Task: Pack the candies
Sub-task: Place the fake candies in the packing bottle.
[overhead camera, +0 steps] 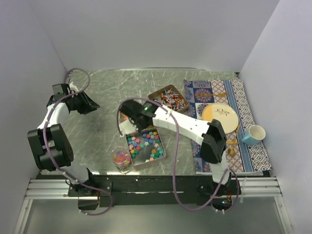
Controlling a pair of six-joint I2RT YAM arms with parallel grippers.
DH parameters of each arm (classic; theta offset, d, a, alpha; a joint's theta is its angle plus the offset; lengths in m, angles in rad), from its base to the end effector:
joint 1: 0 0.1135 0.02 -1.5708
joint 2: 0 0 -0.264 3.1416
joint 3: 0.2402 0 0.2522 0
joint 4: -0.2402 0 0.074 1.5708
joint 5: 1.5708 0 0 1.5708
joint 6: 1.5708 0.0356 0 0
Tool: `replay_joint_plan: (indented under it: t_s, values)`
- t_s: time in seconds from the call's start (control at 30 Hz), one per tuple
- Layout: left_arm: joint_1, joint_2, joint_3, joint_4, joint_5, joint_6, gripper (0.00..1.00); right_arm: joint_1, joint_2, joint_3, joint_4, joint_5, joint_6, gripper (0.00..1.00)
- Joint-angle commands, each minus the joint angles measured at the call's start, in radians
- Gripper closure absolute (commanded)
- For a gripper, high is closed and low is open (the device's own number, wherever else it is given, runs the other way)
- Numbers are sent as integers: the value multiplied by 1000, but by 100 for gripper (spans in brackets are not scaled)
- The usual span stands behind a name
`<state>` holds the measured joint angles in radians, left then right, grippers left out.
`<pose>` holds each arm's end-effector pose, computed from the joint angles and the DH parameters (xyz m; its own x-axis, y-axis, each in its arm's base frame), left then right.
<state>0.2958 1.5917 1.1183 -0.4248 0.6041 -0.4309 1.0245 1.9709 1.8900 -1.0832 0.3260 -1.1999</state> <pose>0.3266 0.0784 0.2384 -0.7210 -0.5791 -0.3805 -0.2229 0.7138 -0.6639 0.2251 0.3482 0.2977 0.5201 -0.8440 0.1308 -0.7142 -0.5138 -0.4753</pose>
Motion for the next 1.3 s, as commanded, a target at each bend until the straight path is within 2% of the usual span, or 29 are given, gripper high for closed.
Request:
replay_joint_plan:
  t_s: [0.0, 0.27, 0.6, 0.7, 0.93, 1.27]
  values:
    - [11, -62, -12, 27, -10, 6, 65, 71, -8, -20, -98, 120, -7, 100]
    - [17, -140, -69, 69, -17, -8, 64, 183, 54, 46, -208, 235, 66, 100]
    - [19, -176, -72, 66, -27, -12, 64, 232, 121, 106, -276, 355, 57, 100]
    - [22, -197, -81, 70, -29, -12, 64, 241, 160, 159, -342, 376, 74, 100]
    - [22, -249, -133, 107, -41, -25, 61, 279, 151, 121, -354, 452, 53, 100]
    - [23, -262, -114, 95, -58, -19, 60, 319, 123, 51, -354, 567, 33, 100]
